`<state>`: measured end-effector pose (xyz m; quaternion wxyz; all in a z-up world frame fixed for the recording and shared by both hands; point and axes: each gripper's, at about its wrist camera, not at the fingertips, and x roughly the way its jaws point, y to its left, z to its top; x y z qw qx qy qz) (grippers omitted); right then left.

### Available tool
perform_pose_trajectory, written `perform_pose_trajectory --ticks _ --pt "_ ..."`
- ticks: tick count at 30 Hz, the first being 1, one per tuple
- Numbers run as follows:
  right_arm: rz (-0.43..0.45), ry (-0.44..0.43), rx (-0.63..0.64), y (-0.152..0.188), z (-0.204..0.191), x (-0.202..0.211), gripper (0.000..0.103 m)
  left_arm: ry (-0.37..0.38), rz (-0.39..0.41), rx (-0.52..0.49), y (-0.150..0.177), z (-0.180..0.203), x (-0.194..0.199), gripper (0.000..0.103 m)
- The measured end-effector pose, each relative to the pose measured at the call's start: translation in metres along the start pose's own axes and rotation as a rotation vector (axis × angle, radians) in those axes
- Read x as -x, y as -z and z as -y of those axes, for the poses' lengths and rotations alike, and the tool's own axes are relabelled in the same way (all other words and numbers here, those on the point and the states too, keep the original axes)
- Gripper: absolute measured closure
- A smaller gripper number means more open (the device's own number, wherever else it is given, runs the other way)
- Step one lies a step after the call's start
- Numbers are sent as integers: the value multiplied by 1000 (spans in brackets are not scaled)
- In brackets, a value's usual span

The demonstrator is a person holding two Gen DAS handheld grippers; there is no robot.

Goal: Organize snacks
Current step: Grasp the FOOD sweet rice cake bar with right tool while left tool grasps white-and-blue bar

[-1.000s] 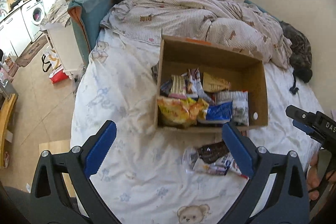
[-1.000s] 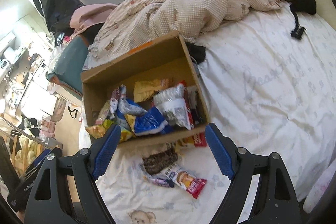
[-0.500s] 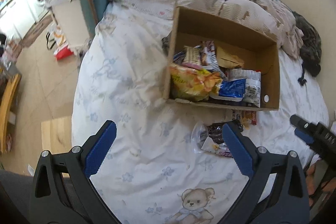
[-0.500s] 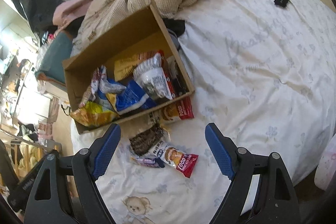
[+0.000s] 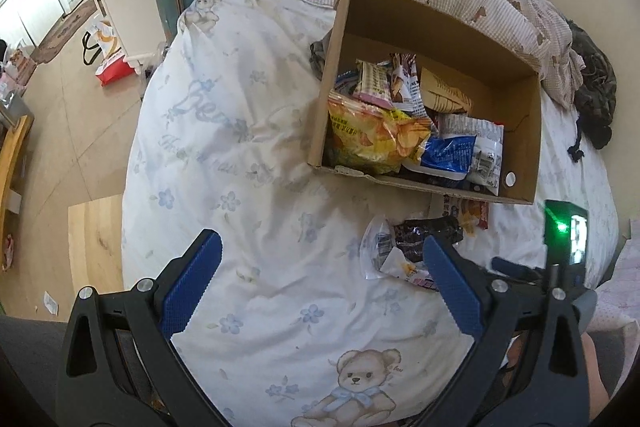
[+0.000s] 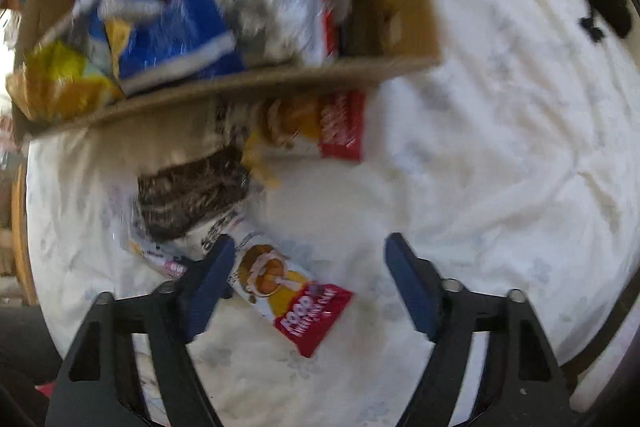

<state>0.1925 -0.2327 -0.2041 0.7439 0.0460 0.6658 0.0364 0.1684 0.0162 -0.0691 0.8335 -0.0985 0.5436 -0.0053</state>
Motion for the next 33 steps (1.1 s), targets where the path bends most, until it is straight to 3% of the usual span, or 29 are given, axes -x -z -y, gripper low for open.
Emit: perform_pose_trajectory --ticks 2,6,7,10,14,21,29,33 --pt "-20 -18 18 2 -7 -4 32 4 -18 16 0 -3 -4 3" --pt "-75 -48 145 13 -37 -9 63 16 -38 62 -1 -8 -8 3" --pt "-95 -49 175 18 -44 -11 65 20 -43 71 -1 -9 -10 3" --pt "-110 -39 236 34 -59 -9 67 21 -58 76 0 -11 -13 3" --pt "-142 -172 193 47 -59 3 68 9 -63 75 2 -11 -15 3" --pt "-9 -169 76 47 -24 44 68 -7 -107 84 13 -1 -31 4" --pt "112 -173 -49 31 0 75 68 -67 -205 -137 52 54 -78 5" --pt "118 -184 -79 28 9 78 68 -71 -223 -203 67 72 -91 5"
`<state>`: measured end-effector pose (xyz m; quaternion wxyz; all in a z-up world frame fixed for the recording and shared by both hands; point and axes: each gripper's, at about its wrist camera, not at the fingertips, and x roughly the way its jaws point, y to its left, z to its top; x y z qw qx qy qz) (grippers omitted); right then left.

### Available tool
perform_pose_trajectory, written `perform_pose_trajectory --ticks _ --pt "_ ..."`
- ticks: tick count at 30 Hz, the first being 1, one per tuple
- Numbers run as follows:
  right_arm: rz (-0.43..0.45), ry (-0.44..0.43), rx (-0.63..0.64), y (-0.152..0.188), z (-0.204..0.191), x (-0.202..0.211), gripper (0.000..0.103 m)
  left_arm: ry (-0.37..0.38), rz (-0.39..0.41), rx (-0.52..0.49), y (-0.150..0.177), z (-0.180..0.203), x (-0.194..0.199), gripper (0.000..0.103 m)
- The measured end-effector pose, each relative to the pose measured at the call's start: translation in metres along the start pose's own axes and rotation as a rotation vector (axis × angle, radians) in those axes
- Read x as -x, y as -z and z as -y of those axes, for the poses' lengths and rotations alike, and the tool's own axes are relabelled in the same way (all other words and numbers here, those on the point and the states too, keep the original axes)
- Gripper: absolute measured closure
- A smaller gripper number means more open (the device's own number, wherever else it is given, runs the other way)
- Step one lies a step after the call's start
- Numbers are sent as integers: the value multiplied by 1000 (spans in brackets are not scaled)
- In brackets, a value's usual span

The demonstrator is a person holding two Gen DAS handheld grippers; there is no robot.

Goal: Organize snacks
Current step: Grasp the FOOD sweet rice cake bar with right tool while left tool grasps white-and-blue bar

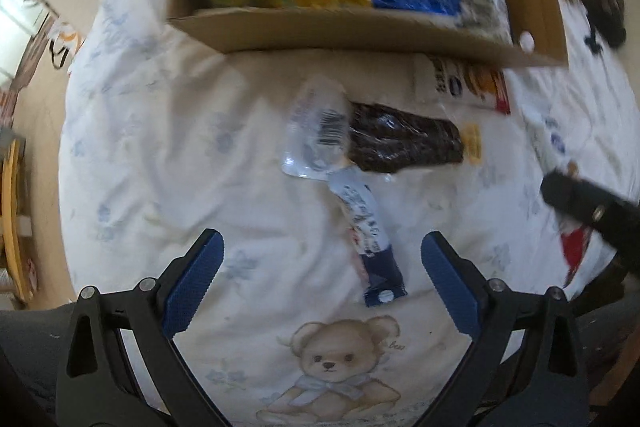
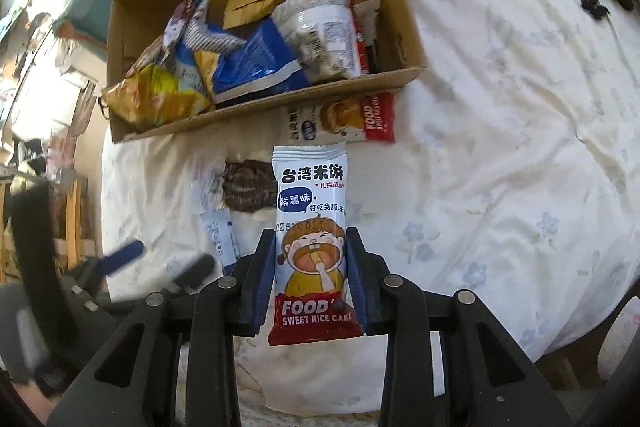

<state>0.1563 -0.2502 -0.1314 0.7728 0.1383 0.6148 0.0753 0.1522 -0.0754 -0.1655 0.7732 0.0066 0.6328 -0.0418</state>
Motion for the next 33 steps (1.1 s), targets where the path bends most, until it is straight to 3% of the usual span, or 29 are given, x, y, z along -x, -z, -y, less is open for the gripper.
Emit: perform_pose_trajectory --ticks 8,9,10,12,14,16,17,22,33 --pt "44 26 -50 -1 13 7 68 -15 14 -9 6 19 -25 6" --pt "45 23 -57 -2 15 7 68 -26 13 -9 8 20 -29 12" --pt "47 22 -60 -2 17 8 68 -35 1 -12 8 20 -34 27" --pt "51 27 -62 -2 18 9 68 -44 -22 -22 9 21 -39 34" --pt "51 25 -64 -3 18 10 68 -41 -11 -20 11 21 -34 47" --pt "55 24 -63 -3 17 10 68 -32 -16 -31 12 20 -31 80" --pt "55 23 -63 -3 16 11 68 -28 -19 -39 13 20 -29 86" --pt "49 32 -34 -2 7 8 68 17 -27 -6 21 5 -14 87" --pt "65 21 10 2 -5 12 68 -12 35 25 28 -17 31 87"
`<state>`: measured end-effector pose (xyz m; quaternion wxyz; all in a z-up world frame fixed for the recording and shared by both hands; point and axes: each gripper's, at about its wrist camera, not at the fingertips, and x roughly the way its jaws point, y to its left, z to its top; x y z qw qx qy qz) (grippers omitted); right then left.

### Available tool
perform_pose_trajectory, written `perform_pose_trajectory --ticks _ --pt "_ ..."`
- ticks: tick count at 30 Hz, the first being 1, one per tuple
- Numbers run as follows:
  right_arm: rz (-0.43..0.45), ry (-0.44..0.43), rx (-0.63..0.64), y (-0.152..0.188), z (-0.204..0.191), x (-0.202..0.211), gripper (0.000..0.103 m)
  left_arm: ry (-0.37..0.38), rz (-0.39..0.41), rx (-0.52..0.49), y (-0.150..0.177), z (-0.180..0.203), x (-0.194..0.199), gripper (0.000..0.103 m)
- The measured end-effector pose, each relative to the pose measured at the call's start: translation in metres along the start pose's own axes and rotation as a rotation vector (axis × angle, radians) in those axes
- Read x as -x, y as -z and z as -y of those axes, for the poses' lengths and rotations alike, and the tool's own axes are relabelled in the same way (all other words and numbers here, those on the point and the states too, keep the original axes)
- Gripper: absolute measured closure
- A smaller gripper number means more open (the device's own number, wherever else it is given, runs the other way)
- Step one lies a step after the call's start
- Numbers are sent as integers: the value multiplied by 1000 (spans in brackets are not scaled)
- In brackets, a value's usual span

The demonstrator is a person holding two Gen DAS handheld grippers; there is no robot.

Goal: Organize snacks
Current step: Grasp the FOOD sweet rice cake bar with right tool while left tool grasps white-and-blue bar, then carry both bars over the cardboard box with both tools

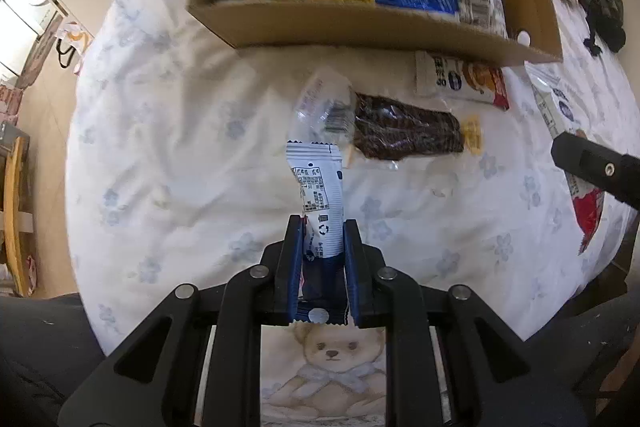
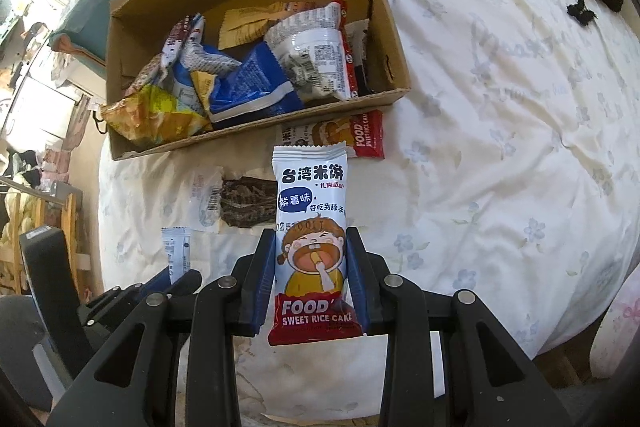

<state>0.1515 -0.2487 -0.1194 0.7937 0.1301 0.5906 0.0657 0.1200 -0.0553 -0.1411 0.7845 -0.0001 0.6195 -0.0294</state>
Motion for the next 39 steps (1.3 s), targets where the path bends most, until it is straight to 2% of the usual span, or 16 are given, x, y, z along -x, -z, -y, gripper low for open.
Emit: perform_pose_trajectory --ticks 9,16,20,24,27,30,33,39 --pt "54 -65 23 0 -9 15 68 -54 179 20 -5 -16 48 87" --pt "162 -124 20 -5 -13 40 68 -91 313 49 -27 -27 62 87" --pt "210 -132 12 -9 -11 50 68 -90 317 90 -30 -35 62 87" --pt "258 -161 -20 -14 -4 62 68 -48 335 111 -40 -40 78 87" --pt "301 -176 -51 -22 3 73 68 -28 378 94 -54 -39 98 87" --pt "330 -178 -69 -35 8 76 68 -4 385 46 -68 -35 107 87" --pt "342 -174 -85 -52 12 75 68 -32 407 5 -77 -32 108 87" --pt "335 -183 -123 -83 19 64 68 -17 389 33 -108 -40 103 87"
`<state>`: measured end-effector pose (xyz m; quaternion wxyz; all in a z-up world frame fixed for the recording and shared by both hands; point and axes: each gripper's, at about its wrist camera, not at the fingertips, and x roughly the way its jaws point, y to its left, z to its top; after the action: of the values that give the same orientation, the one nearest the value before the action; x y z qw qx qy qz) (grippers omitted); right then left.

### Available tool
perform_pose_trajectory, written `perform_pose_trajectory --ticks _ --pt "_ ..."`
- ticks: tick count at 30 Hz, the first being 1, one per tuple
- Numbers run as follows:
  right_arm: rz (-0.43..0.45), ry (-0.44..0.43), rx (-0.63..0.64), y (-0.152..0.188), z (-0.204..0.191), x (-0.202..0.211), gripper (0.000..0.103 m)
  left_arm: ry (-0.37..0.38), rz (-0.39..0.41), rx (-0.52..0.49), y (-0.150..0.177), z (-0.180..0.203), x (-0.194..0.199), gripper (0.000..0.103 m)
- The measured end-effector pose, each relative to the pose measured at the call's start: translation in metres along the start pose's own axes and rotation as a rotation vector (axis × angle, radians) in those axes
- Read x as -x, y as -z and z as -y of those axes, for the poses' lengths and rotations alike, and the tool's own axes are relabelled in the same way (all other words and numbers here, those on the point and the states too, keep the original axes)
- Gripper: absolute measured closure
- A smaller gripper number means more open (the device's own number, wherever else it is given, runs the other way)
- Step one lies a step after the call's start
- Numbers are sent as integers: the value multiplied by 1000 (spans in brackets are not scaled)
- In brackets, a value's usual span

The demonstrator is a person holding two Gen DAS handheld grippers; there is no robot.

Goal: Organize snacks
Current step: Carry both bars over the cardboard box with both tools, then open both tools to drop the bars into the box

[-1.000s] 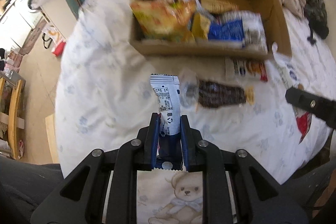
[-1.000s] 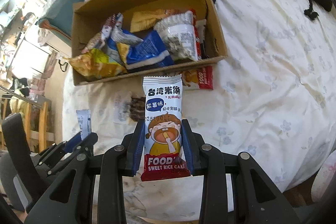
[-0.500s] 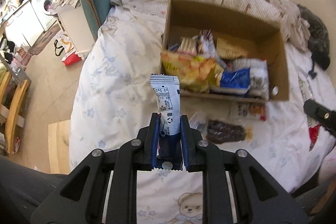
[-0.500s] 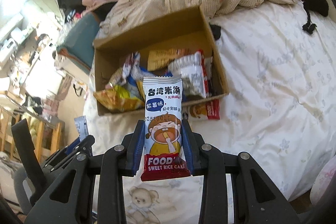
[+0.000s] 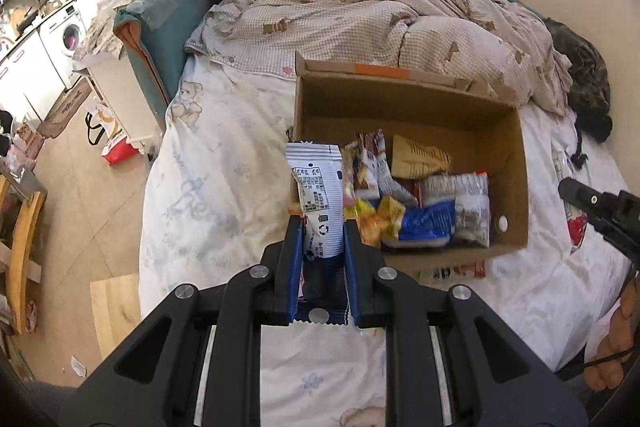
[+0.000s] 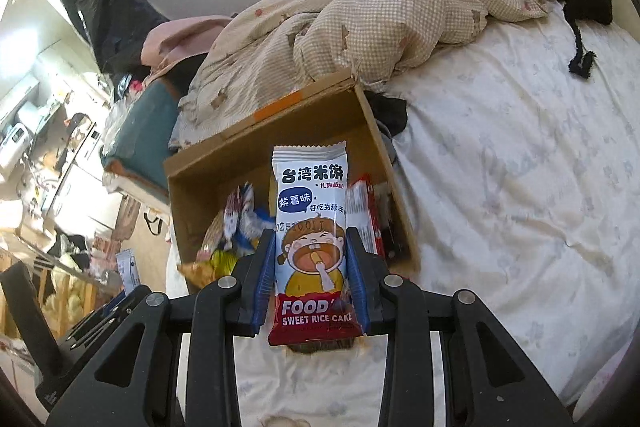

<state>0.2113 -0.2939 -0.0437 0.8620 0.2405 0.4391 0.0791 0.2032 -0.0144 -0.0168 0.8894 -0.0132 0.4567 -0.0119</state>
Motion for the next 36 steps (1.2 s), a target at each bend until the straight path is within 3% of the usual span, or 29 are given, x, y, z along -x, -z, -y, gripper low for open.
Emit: perform_pose_trajectory --ticks 12,17,22,27,36 --pt "-66 16 55 -25 -13 -57 68 23 12 -52 -47 22 -39 87" --pt "-91 36 70 -26 -12 -78 68 -57 100 -105 -43 34 -50 87" --pt "-115 47 86 -26 -11 -91 68 -16 74 -118 -44 40 -70 85" --pt "-145 18 50 -26 -6 -98 68 49 5 -66 -41 38 -84 85" --pt "-153 -29 9 -27 -6 -101 66 76 23 -48 -42 36 -83 85"
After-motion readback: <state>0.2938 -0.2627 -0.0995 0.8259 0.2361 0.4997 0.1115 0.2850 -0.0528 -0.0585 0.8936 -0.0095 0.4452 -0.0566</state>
